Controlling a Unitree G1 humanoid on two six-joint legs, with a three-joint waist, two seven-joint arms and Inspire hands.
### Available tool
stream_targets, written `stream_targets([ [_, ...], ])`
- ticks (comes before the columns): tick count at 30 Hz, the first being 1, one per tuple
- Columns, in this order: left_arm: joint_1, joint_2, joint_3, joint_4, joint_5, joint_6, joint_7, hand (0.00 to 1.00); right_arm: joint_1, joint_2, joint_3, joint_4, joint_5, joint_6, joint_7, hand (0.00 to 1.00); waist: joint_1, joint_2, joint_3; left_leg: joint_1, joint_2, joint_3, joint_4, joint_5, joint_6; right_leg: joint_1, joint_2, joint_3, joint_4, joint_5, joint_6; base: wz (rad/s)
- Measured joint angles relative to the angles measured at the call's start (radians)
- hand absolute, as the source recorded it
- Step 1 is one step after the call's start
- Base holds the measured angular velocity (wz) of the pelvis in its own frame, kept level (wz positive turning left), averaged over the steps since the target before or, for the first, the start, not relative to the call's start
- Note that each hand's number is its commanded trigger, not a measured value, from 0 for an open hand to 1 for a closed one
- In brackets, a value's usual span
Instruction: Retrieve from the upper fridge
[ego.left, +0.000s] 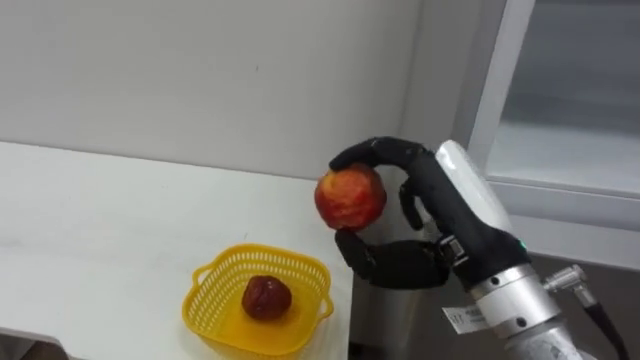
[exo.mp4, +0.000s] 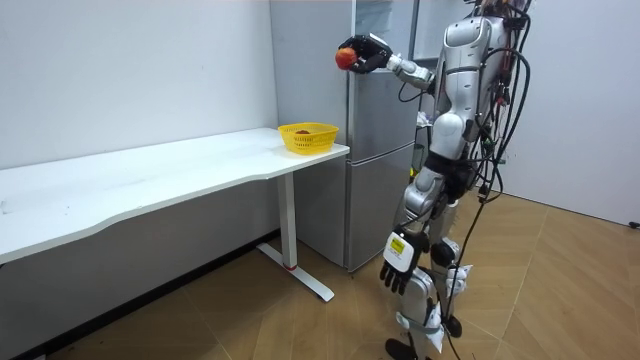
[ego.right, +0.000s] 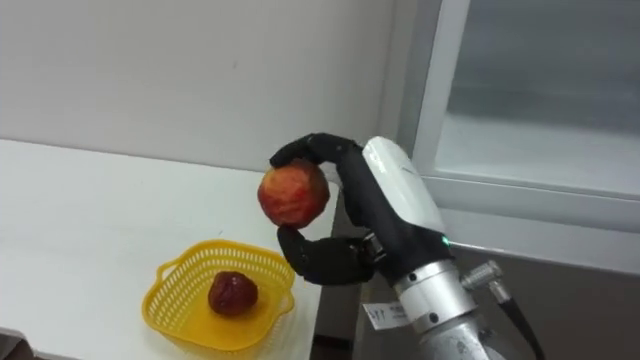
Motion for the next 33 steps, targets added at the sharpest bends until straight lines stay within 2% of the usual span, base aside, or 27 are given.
stream_targets([
  [1,-0.007,0.002,-0.002,0.000,0.000,0.000,0.000,0.00,-0.008,0.008,0.009,0.015,-0.014,0.001,0.007,1.00,0.010,-0.010,0.0025,-0.002,0.000,-0.001,0.001,0.000,0.000,0.000,0.000,0.000,-0.001,0.000,0.000,0.04],
  [2,-0.011,0.002,-0.003,0.000,0.000,0.000,0.000,0.00,-0.013,0.009,0.021,0.024,-0.035,0.002,0.011,1.00,0.014,-0.019,0.0017,-0.003,0.000,-0.001,0.000,0.000,0.000,0.000,0.000,0.000,-0.001,0.000,0.000,0.00],
  [5,-0.012,0.003,-0.003,0.001,0.001,0.000,0.000,0.00,-0.020,0.016,0.036,0.045,-0.052,0.001,0.024,1.00,0.032,-0.030,0.0018,-0.003,0.000,-0.002,0.000,0.000,0.000,0.000,0.000,-0.005,0.000,0.000,0.000,0.01],
  [7,-0.012,0.004,-0.005,0.000,0.000,0.000,0.000,0.00,-0.025,0.037,0.036,0.065,-0.074,0.002,0.028,1.00,0.038,-0.038,0.0022,-0.006,-0.001,-0.006,0.000,0.000,0.000,-0.001,-0.001,-0.011,0.000,0.000,0.000,0.06],
  [12,-0.011,0.004,-0.006,-0.001,0.005,0.000,-0.002,0.00,-0.070,0.042,0.061,0.101,-0.084,0.002,0.034,1.00,0.047,-0.031,0.0053,-0.029,-0.002,-0.018,0.011,0.000,0.000,-0.014,-0.001,-0.025,-0.001,0.000,0.000,0.06],
  [15,-0.014,0.004,-0.007,-0.002,0.010,0.000,-0.008,0.00,-0.081,0.043,0.080,0.156,-0.111,0.002,0.041,1.00,0.070,-0.022,0.0090,-0.032,-0.002,-0.026,0.018,0.000,0.000,-0.015,-0.001,-0.028,-0.001,0.000,0.000,0.06],
  [17,-0.016,0.004,-0.007,-0.004,0.009,0.001,-0.011,0.00,-0.099,0.043,0.114,0.220,-0.130,0.015,0.053,1.00,0.077,-0.019,0.0108,-0.038,-0.004,-0.036,0.024,0.000,0.000,-0.014,-0.003,-0.041,-0.001,0.000,0.000,0.13],
  [22,-0.028,0.002,-0.007,-0.002,0.009,0.007,-0.017,0.00,-0.115,0.055,0.127,0.292,-0.182,0.027,0.061,1.00,0.095,-0.019,0.0074,-0.051,-0.007,-0.055,0.031,0.000,0.000,-0.015,-0.005,-0.055,-0.001,0.000,0.000,0.12],
  [28,-0.039,0.000,-0.007,0.001,0.007,0.042,-0.019,0.00,-0.157,0.056,0.166,0.435,-0.204,0.061,0.063,1.00,0.128,-0.017,0.0045,-0.053,-0.009,-0.062,0.031,0.000,0.000,-0.014,-0.006,-0.059,-0.001,0.000,0.000,0.03],
  [29,-0.039,-0.001,-0.007,0.001,0.008,0.045,-0.018,0.00,-0.157,0.056,0.177,0.448,-0.208,0.075,0.066,1.00,0.136,-0.018,0.0041,-0.053,-0.010,-0.062,0.031,0.000,0.000,-0.014,-0.006,-0.059,-0.001,0.000,0.000,0.00],
  [33,-0.043,-0.002,-0.006,-0.001,0.009,0.062,-0.021,0.00,-0.157,0.057,0.185,0.484,-0.220,0.090,0.074,1.00,0.148,-0.019,0.0036,-0.054,-0.011,-0.065,0.031,0.000,0.000,-0.014,-0.007,-0.064,-0.001,0.000,0.000,0.01],
])
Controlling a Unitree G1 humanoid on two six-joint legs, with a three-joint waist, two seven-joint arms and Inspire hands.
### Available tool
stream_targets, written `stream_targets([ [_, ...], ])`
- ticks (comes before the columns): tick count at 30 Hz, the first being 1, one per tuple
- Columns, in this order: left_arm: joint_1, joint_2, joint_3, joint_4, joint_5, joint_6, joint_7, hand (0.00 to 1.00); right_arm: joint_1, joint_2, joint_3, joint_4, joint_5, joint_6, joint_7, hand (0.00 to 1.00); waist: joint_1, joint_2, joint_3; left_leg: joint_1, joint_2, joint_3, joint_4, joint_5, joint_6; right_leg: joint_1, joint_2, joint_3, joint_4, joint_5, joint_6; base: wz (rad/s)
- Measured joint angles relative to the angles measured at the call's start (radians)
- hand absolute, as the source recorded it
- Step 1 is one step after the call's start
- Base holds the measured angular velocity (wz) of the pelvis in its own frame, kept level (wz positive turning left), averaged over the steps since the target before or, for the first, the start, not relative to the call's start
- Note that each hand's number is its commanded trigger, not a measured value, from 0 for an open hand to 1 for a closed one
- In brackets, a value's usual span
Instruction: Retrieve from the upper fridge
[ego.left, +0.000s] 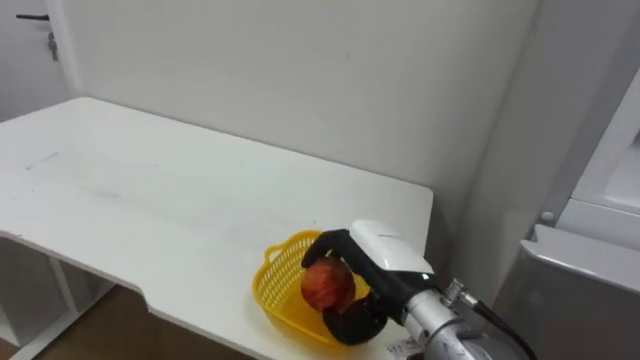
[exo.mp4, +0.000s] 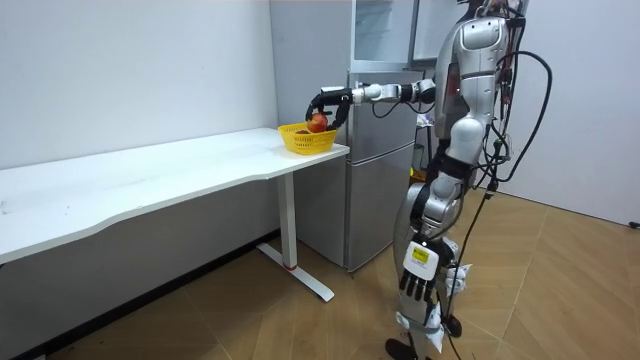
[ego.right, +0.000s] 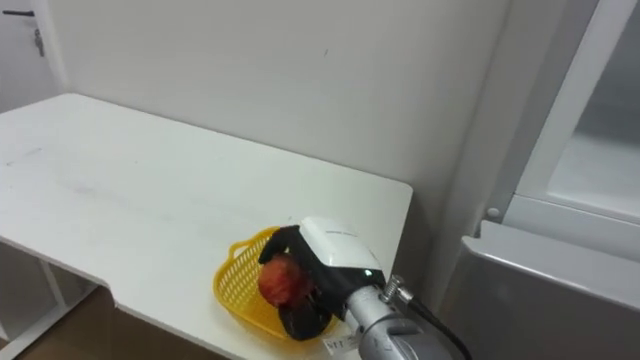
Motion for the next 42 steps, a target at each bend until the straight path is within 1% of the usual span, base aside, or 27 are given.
stream_targets([
  [5,0.000,0.000,-0.001,0.000,-0.001,0.002,-0.018,0.00,-0.007,0.003,0.002,0.057,-0.009,-0.001,0.000,1.00,0.002,-0.005,-0.0032,0.001,-0.007,-0.010,0.000,0.003,0.004,0.004,-0.007,-0.009,0.001,-0.001,0.002,0.05],
  [8,0.000,0.002,-0.002,0.001,0.000,-0.001,-0.026,0.00,-0.022,0.010,0.001,0.110,-0.009,-0.001,-0.002,1.00,0.002,-0.012,-0.0071,0.002,-0.011,-0.011,0.000,0.005,0.008,0.007,-0.011,-0.010,0.002,-0.001,0.002,0.03],
  [9,0.000,0.003,-0.002,0.001,0.000,-0.001,-0.027,0.00,-0.022,0.013,0.000,0.115,-0.010,-0.001,-0.003,0.05,0.002,-0.013,-0.0078,0.002,-0.011,-0.011,0.000,0.006,0.008,0.007,-0.011,-0.010,0.002,-0.001,0.002,0.00],
  [10,0.000,0.004,-0.001,0.001,0.000,-0.001,-0.027,0.00,-0.023,0.017,0.001,0.123,-0.012,-0.003,-0.003,0.00,0.003,-0.016,-0.0068,0.002,-0.012,-0.012,0.000,0.007,0.008,0.007,-0.012,-0.010,0.002,-0.002,0.003,0.00],
  [12,-0.001,0.004,-0.001,0.001,0.000,-0.003,-0.027,0.00,-0.026,0.021,0.001,0.139,-0.017,-0.005,-0.002,0.00,0.003,-0.019,-0.0020,0.001,-0.012,-0.012,0.001,0.007,0.008,0.007,-0.012,-0.010,0.002,-0.002,0.003,0.00],
  [16,-0.001,0.003,-0.001,0.001,0.000,-0.003,-0.034,0.00,-0.026,0.022,0.001,0.155,-0.019,-0.005,0.002,0.00,0.004,-0.023,0.0023,-0.007,-0.012,-0.014,-0.004,0.007,0.007,0.004,-0.011,-0.010,0.002,-0.002,0.003,0.00],
  [25,-0.004,0.004,-0.001,-0.001,0.000,-0.004,-0.045,0.00,-0.027,0.022,0.000,0.155,-0.019,-0.010,0.005,0.00,0.002,-0.023,0.0047,-0.014,-0.012,-0.017,0.001,0.007,0.007,0.000,-0.011,-0.014,0.002,-0.002,0.003,0.00],
  [26,-0.005,0.004,-0.001,-0.003,0.000,-0.005,-0.047,0.00,-0.027,0.022,0.000,0.155,-0.019,-0.011,0.005,0.00,0.002,-0.026,0.0035,-0.015,-0.012,-0.017,0.002,0.007,0.007,0.000,-0.011,-0.016,0.001,-0.002,0.003,0.00],
  [28,-0.010,0.004,-0.001,-0.003,0.000,-0.005,-0.049,0.00,-0.027,0.022,0.000,0.155,-0.019,-0.011,0.005,0.00,0.002,-0.025,0.0041,-0.015,-0.013,-0.018,0.002,0.007,0.007,0.000,-0.012,-0.016,0.002,-0.002,0.003,0.00],
  [29,-0.011,0.005,-0.001,-0.009,0.000,-0.005,-0.049,0.00,-0.028,0.022,0.000,0.153,-0.018,-0.011,0.004,0.00,0.002,-0.027,0.0028,-0.017,-0.013,-0.018,0.002,0.007,0.007,-0.002,-0.012,-0.016,0.001,-0.002,0.003,0.00],
  [32,-0.014,0.006,0.000,-0.015,0.000,-0.005,-0.049,0.00,-0.039,0.021,0.000,0.152,-0.018,-0.011,0.004,0.00,-0.002,-0.026,0.0032,-0.017,-0.013,-0.018,0.002,0.007,0.007,-0.004,-0.012,-0.016,0.000,-0.002,0.003,0.00],
  [35,-0.021,0.006,0.000,-0.016,-0.001,-0.008,-0.048,0.00,-0.050,0.020,-0.016,0.126,-0.014,-0.012,-0.002,0.00,-0.010,-0.022,0.0056,-0.017,-0.013,-0.017,0.002,0.007,0.007,-0.004,-0.012,-0.010,0.000,-0.002,0.003,0.00],
  [37,-0.016,0.006,0.001,-0.016,-0.003,-0.019,-0.046,0.00,-0.050,0.020,-0.043,0.072,-0.001,-0.018,-0.003,0.00,-0.013,-0.016,0.0091,-0.017,-0.013,-0.017,0.002,0.007,0.007,-0.002,-0.012,-0.009,0.000,-0.002,0.003,0.00],
  [39,-0.017,0.006,0.001,-0.017,-0.002,-0.026,-0.044,0.00,-0.052,0.018,-0.054,0.033,0.009,-0.024,-0.005,0.00,-0.018,-0.011,0.0074,-0.016,-0.013,-0.017,0.000,0.007,0.007,-0.002,-0.012,-0.008,0.000,-0.002,0.003,0.00],
  [40,-0.017,0.007,0.003,-0.017,-0.002,-0.027,-0.044,0.00,-0.053,0.018,-0.060,0.003,0.014,-0.026,-0.006,0.00,-0.027,-0.007,0.0066,-0.016,-0.013,-0.017,0.000,0.007,0.007,-0.001,-0.011,-0.008,0.000,-0.002,0.003,0.00],
  [42,-0.012,0.008,0.010,-0.018,-0.001,-0.035,-0.043,0.00,-0.053,0.018,-0.068,-0.041,0.029,-0.036,-0.013,0.00,-0.030,-0.002,0.0067,-0.014,-0.013,-0.016,0.000,0.007,0.007,-0.001,-0.011,-0.007,0.000,-0.002,0.003,0.00],
])
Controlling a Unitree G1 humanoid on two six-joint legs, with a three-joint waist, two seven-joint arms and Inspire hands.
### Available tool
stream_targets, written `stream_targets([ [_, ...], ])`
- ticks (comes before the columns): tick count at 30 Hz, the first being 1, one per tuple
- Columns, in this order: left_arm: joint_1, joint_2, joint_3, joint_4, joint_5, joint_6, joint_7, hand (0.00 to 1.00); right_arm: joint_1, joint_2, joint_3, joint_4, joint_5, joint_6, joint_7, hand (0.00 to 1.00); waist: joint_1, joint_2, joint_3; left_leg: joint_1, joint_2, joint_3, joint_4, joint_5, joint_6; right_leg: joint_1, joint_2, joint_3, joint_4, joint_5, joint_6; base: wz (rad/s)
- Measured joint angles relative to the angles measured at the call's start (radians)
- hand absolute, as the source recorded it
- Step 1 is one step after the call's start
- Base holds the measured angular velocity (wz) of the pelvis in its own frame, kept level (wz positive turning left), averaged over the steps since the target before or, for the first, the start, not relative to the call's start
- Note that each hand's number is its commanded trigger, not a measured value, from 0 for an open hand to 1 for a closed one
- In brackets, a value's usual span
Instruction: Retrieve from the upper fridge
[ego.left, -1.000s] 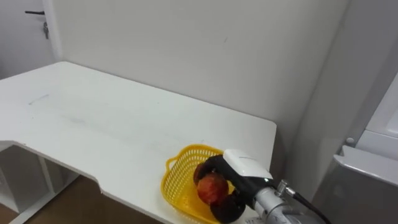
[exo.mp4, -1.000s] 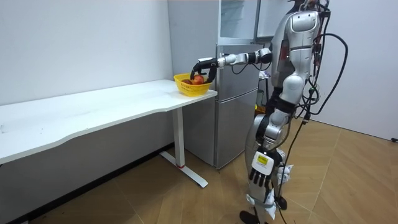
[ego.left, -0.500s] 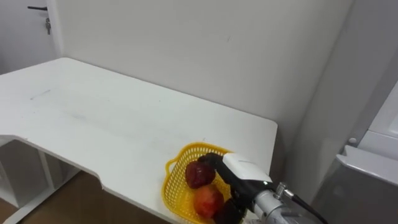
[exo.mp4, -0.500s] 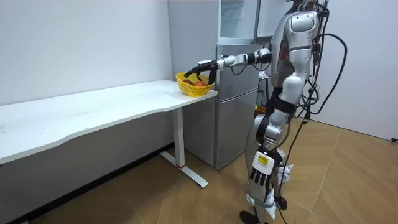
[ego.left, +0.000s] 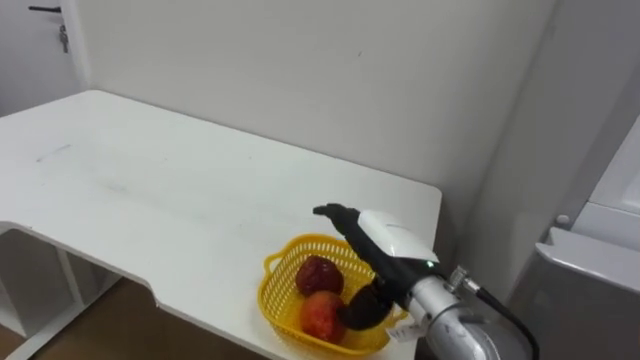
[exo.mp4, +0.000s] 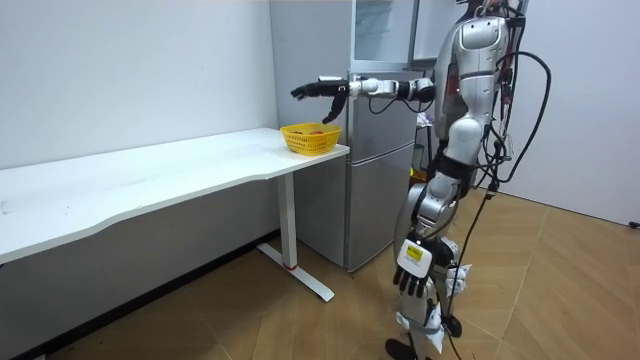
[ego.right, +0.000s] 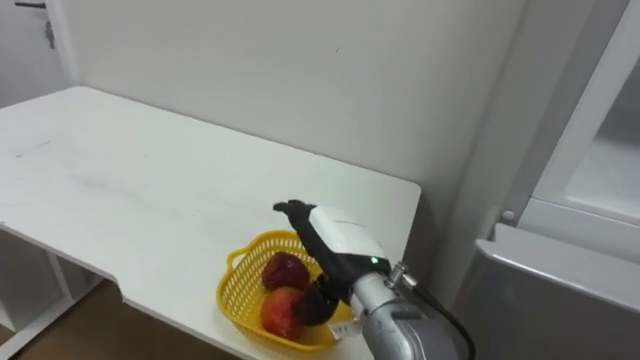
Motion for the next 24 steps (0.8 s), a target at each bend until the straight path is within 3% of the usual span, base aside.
stream_targets([
  [1,0.002,0.001,0.001,-0.001,0.002,-0.006,0.000,0.00,0.000,0.000,-0.012,-0.014,0.010,-0.016,-0.012,0.00,0.000,0.002,-0.0008,0.002,0.000,0.001,0.001,0.000,0.000,0.000,0.000,0.000,0.000,0.000,0.000,0.00],
  [6,0.004,-0.002,0.014,0.002,0.023,-0.013,-0.002,0.00,0.003,0.000,-0.048,-0.104,0.034,-0.020,-0.034,0.00,-0.003,0.007,-0.0023,0.002,0.000,0.004,0.003,0.000,0.000,-0.002,-0.001,-0.002,0.000,0.000,0.000,-0.01],
  [14,0.004,-0.007,0.009,0.019,0.020,-0.010,0.016,0.00,0.004,-0.001,-0.052,-0.282,0.137,-0.031,-0.067,0.00,-0.047,0.041,-0.0233,0.019,0.003,0.023,0.000,0.000,0.000,0.006,0.001,0.018,0.001,0.000,0.000,-0.06],
  [18,0.012,-0.006,0.010,0.020,0.021,-0.018,0.026,0.00,0.006,-0.003,-0.085,-0.322,0.216,-0.055,-0.088,0.00,-0.080,0.042,-0.0237,0.029,0.006,0.034,-0.003,0.001,0.000,0.011,0.001,0.025,0.005,0.000,0.000,-0.08],
  [24,0.049,-0.008,0.010,0.020,0.012,-0.029,0.032,0.00,0.040,-0.003,-0.185,-0.377,0.352,-0.088,-0.226,0.00,-0.121,0.038,-0.0260,0.053,0.008,0.049,-0.019,0.001,0.000,0.025,0.002,0.032,0.004,0.000,0.000,-0.06],
])
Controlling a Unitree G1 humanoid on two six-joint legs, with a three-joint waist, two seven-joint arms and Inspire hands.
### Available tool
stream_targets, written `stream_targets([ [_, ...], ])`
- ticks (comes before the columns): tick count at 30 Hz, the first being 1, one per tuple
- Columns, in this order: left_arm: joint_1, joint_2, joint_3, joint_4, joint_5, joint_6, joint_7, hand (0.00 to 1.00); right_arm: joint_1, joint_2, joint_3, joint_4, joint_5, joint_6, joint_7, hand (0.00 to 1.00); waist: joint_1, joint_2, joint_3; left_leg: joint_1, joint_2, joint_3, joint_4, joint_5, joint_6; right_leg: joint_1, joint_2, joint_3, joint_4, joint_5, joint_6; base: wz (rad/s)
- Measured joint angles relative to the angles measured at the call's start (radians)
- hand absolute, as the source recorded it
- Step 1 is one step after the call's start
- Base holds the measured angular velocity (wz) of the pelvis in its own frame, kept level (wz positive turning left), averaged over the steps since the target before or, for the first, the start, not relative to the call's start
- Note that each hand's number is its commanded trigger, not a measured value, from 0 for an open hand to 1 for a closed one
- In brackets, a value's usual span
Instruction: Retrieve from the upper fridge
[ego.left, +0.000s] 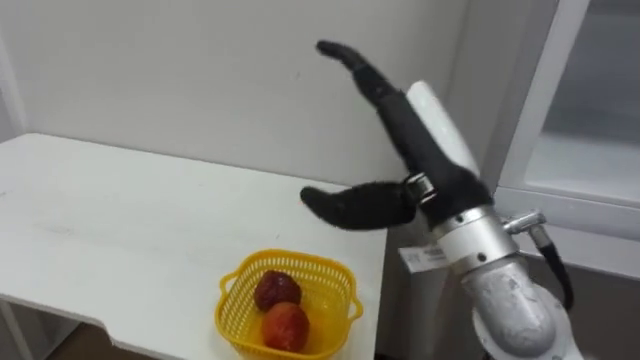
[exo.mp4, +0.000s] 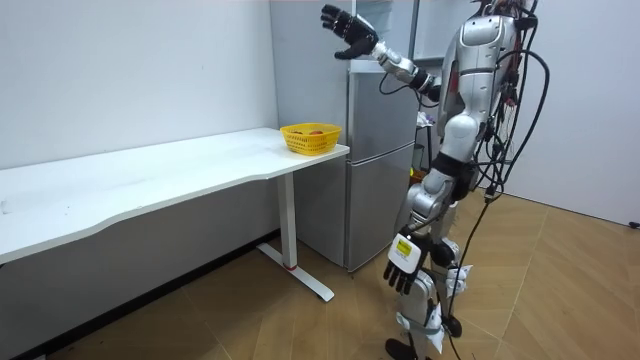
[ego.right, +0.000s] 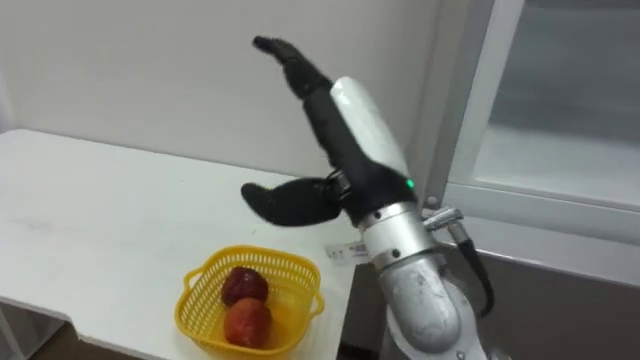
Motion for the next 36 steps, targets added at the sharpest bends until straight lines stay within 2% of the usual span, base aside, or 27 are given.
stream_targets([
  [4,0.018,-0.002,0.000,0.001,-0.001,-0.006,0.017,0.00,0.105,0.001,-0.058,-0.079,0.021,-0.042,-0.040,0.00,-0.044,0.012,0.0072,0.004,0.000,0.008,0.002,0.000,0.000,0.004,0.000,0.006,-0.002,0.000,0.001,-0.04],
  [6,0.025,-0.005,0.000,0.001,-0.001,-0.007,0.022,0.00,0.155,0.000,-0.080,-0.094,0.021,-0.046,-0.051,0.00,-0.054,0.022,0.0091,0.016,0.002,0.022,-0.007,0.000,0.000,0.004,0.002,0.020,-0.002,0.000,0.001,-0.19],
  [8,0.034,-0.010,0.001,0.001,-0.001,-0.007,0.022,0.00,0.191,0.000,-0.106,-0.102,0.021,-0.052,-0.061,0.00,-0.068,0.028,0.0053,0.020,0.002,0.031,-0.012,0.000,0.000,0.000,0.002,0.030,-0.001,0.001,0.001,-0.18],
  [10,0.043,-0.016,0.001,0.002,-0.001,-0.008,0.022,0.00,0.204,0.001,-0.136,-0.104,0.022,-0.053,-0.079,0.00,-0.095,0.043,0.0052,0.023,0.003,0.041,-0.013,0.000,0.000,-0.004,0.003,0.043,0.000,0.001,0.001,-0.13],
  [12,0.055,-0.016,0.001,0.001,-0.001,-0.008,0.022,0.00,0.206,0.001,-0.165,-0.104,0.023,-0.055,-0.107,0.00,-0.109,0.049,0.0026,0.028,0.003,0.043,-0.015,0.000,0.000,-0.003,0.004,0.046,0.000,0.001,0.001,-0.05],
  [14,0.058,-0.016,0.001,0.001,-0.003,-0.012,0.022,0.00,0.212,0.000,-0.188,-0.104,0.027,-0.062,-0.137,0.00,-0.126,0.049,0.0015,0.033,0.005,0.045,-0.016,0.000,0.000,-0.002,0.005,0.048,-0.002,0.001,0.001,-0.03],
  [16,0.060,-0.018,0.001,-0.001,-0.002,-0.017,0.022,0.00,0.256,0.000,-0.211,-0.117,0.035,-0.076,-0.169,0.00,-0.144,0.045,-0.0016,0.030,0.005,0.045,-0.018,0.000,0.000,-0.004,0.006,0.047,-0.003,0.001,0.001,0.00],
  [24,0.059,-0.028,0.000,0.000,-0.001,-0.018,0.022,0.00,0.398,-0.001,-0.262,-0.146,0.051,-0.081,-0.247,0.00,-0.165,0.050,-0.0071,0.035,0.010,0.070,-0.029,0.000,0.000,-0.015,0.011,0.075,0.000,0.001,0.001,-0.09],
  [26,0.060,-0.030,-0.001,0.002,-0.001,-0.017,0.021,0.00,0.443,-0.001,-0.262,-0.144,0.049,-0.084,-0.256,0.00,-0.172,0.054,-0.0051,0.034,0.012,0.080,-0.030,0.000,0.000,-0.021,0.013,0.087,0.003,0.001,0.000,-0.12],
  [29,0.060,-0.033,0.000,0.001,0.001,-0.016,0.018,0.00,0.463,-0.001,-0.263,-0.143,0.048,-0.084,-0.262,0.00,-0.182,0.060,-0.0012,0.034,0.013,0.091,-0.030,0.000,0.000,-0.028,0.014,0.097,0.010,0.001,0.000,-0.11],
  [36,0.060,-0.035,-0.001,0.000,-0.002,-0.016,0.022,0.00,0.551,0.000,-0.264,-0.103,0.051,-0.094,-0.327,0.00,-0.186,0.057,-0.0014,0.035,0.017,0.116,-0.037,-0.001,0.000,-0.043,0.016,0.118,0.014,0.001,0.000,-0.09],
])
